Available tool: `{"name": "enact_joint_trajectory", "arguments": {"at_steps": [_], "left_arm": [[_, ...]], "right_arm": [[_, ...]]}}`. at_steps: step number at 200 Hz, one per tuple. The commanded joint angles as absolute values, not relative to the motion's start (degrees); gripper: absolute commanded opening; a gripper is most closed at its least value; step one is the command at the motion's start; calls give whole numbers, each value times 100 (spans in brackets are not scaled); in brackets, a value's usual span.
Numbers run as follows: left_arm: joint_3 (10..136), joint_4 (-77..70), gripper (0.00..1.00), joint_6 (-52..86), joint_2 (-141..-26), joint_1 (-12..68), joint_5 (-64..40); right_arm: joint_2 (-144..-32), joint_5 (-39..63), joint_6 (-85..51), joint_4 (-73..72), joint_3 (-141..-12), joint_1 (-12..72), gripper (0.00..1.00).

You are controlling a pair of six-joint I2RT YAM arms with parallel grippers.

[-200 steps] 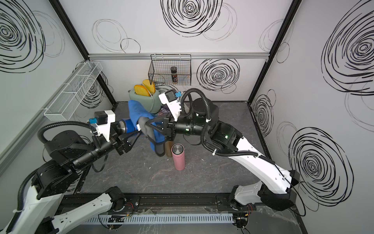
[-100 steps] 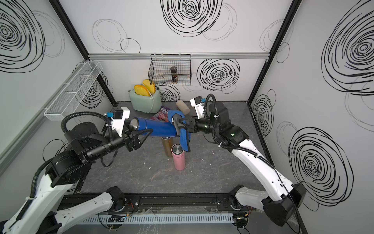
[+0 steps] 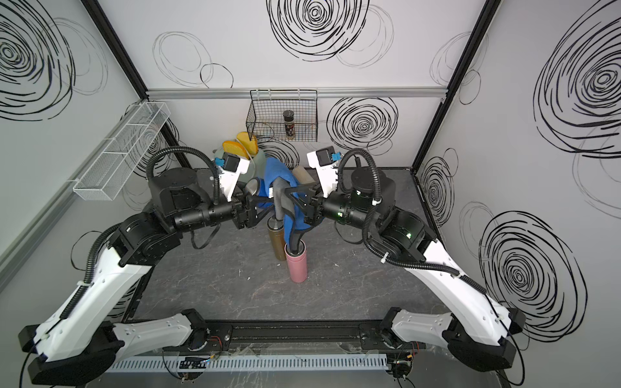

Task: Wipe the surface of the thermos
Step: Wipe the dirt from the surface of the thermos.

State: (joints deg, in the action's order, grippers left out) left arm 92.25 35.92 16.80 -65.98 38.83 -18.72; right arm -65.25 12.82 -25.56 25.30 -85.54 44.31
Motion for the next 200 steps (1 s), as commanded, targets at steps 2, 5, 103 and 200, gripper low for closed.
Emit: {"name": "enact_joint_trajectory", "arguments": {"at_steps": [2,5,103,200], "left_arm": [[9802,3431,0,2296,-6789,3718,-2572],[9854,3481,0,2335,-6827,3703,-2631],[10248,4014,0,2677,-7172,3657,-2149],[9840,2831,0,3318,-6645,3437,-2148]], "right_arm": [[-6235,1440,-2679,2806,-7659,3731,0],[-6211,1430,-2657,2832,-7652,3712,0],[-7617,-1055,-1599,3582,-10309,6249,0],[-6811,-2497,-1723,3542,-9046,6866,0]]}}
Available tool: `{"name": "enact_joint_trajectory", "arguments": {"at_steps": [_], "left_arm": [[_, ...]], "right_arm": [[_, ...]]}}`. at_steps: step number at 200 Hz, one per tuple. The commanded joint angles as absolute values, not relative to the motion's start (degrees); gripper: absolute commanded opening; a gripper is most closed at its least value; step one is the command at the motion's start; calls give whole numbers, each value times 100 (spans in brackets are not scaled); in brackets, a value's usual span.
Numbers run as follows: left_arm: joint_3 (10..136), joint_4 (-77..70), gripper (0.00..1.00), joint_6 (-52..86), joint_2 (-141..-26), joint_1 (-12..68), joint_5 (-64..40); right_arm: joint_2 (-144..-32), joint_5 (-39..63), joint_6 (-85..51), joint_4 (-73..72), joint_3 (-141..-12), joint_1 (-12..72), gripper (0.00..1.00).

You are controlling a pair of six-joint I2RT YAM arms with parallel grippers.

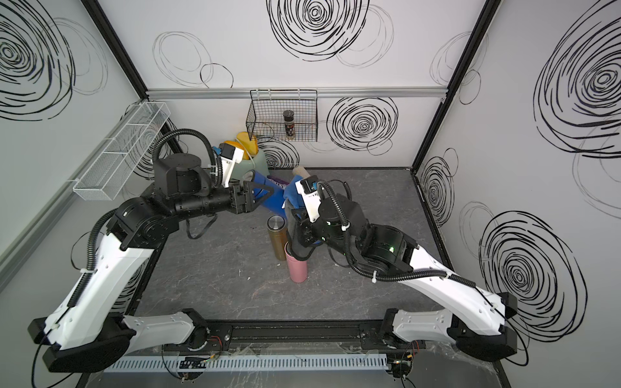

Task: Wipe the surface of the thermos
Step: Wipe the dirt from the surface of the thermos.

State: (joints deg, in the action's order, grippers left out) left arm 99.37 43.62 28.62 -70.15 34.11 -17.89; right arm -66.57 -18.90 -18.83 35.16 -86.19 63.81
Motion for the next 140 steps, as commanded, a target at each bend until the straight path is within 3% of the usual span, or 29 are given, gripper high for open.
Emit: {"name": "enact_joint_trajectory", "arguments": {"at_steps": [1,27,59,104,140], "left_arm": [[9833,2822,0,3325,-6641,3437,-2146],[9704,2766,0,3375,-6626,3439,-2327],[9735,3016,0,3550,-6711,3336,-2582],[9676,3299,0,3630,-6786,3093,-2944],[9489,3186,0,3578,-6707,3052,-2915]], "right_arm": [[-6838,-2532,-1701,3546,-9076,6896,0],[-7433,-3067,-1150,3392,-9871,7604,0],[-7737,-3177,-980,3300,-10080,7688,0],[-6542,-4168,-1814,3766,-8693,7229,0],[-5858,-4141,-1936,3741,-8349,7039,0]]}}
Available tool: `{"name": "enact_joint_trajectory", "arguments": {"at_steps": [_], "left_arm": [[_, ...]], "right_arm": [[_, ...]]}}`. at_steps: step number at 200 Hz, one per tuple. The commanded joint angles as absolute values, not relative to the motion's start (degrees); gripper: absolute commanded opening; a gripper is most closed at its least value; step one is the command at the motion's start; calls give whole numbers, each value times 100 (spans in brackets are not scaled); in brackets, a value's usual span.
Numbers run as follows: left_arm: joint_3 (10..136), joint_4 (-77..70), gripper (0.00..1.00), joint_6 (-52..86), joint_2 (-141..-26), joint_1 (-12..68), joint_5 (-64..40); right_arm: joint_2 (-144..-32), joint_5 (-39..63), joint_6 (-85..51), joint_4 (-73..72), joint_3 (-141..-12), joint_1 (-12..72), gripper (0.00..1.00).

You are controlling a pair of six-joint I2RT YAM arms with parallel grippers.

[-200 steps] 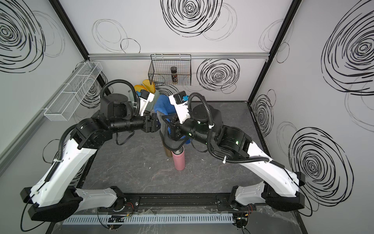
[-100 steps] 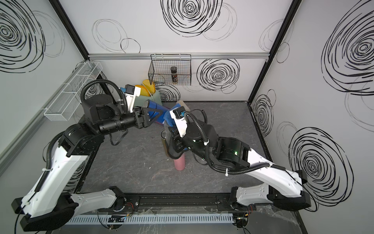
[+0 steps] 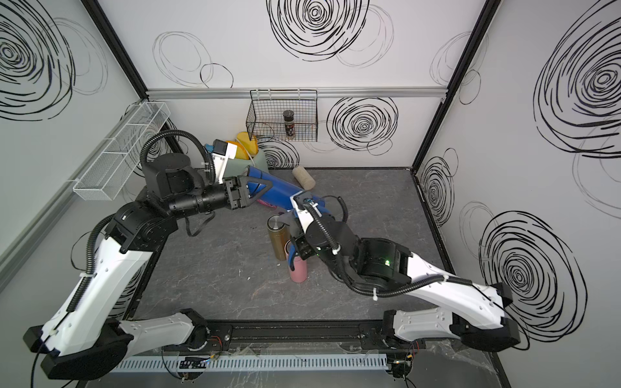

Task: Wipe the surface of the thermos
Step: Wipe the dirt from the surface of the thermos.

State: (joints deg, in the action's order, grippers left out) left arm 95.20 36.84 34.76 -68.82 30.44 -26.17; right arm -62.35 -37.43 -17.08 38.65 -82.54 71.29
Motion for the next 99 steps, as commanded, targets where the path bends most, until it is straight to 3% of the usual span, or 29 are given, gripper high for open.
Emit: {"name": "enact_joint_trajectory", "arguments": {"at_steps": [1,75,99], "left_arm": [[9486,3184,0,3578,-6702,3051,-2908],[9484,3273,0,3718,-6690,3050,-2838],[9560,3376,0,3650,-6679,3011,-2809]], "right_arm": [[-5860,-4123,-1926,3730,-8363,7040,0],[-7562,-3429,-853,2356,-9707,7640,0],[-7567,-3715,-1032,2454,-9457,7713,0]]}}
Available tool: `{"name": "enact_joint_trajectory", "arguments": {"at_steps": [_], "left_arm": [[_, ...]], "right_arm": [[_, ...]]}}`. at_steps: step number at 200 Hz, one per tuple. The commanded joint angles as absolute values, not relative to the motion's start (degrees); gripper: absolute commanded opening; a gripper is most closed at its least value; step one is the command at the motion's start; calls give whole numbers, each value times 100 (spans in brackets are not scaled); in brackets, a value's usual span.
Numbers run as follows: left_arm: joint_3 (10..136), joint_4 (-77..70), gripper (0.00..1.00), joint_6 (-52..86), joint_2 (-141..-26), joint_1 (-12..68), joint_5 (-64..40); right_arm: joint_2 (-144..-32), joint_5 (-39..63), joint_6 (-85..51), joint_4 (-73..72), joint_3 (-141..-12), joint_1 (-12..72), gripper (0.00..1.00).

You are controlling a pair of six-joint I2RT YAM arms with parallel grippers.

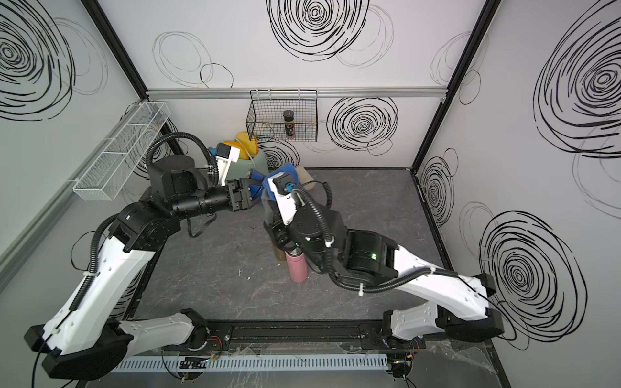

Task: Wipe the surface of the thermos
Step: Wipe the dirt from the surface of the thermos.

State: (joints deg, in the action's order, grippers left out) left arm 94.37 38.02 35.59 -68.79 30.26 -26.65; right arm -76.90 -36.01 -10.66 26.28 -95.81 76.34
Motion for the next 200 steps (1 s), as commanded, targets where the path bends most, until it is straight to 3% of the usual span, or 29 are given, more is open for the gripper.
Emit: {"name": "enact_joint_trajectory", "arguments": {"at_steps": [1,49,70,104,136,159,179,200], "left_arm": [[9565,3389,0,3649,-6679,3009,-2802],[9507,3224,0,3732,-6671,2943,-2812],[9362,3037,0,3779,-6649,3045,-2771],[9325,3224,0,3685,-6671,3236,-2713],[9364,3342,0,3653,-6511,3305,-2661],[9496,3496,0,3543,-6419,3272,-2624],[9536,3555,0,3425,-6380,3243,-2604],[9501,3654,0,3264,-6348,3239,-2523]], "right_arm": [[-7550,-3739,-1043,2457,-9418,7715,0],[-6946,-5582,-1874,3171,-8318,8096,0],[-7085,-6279,-995,2698,-8552,8513,0],[-7952,-6321,746,1585,-9248,8777,0],[-8487,-6734,1052,1481,-9436,8781,0],[-8305,-7014,30,2557,-9175,8778,0],[-7925,-6758,-1525,3947,-9114,8789,0],[-7417,-6450,-2270,4394,-8861,8807,0]]}}
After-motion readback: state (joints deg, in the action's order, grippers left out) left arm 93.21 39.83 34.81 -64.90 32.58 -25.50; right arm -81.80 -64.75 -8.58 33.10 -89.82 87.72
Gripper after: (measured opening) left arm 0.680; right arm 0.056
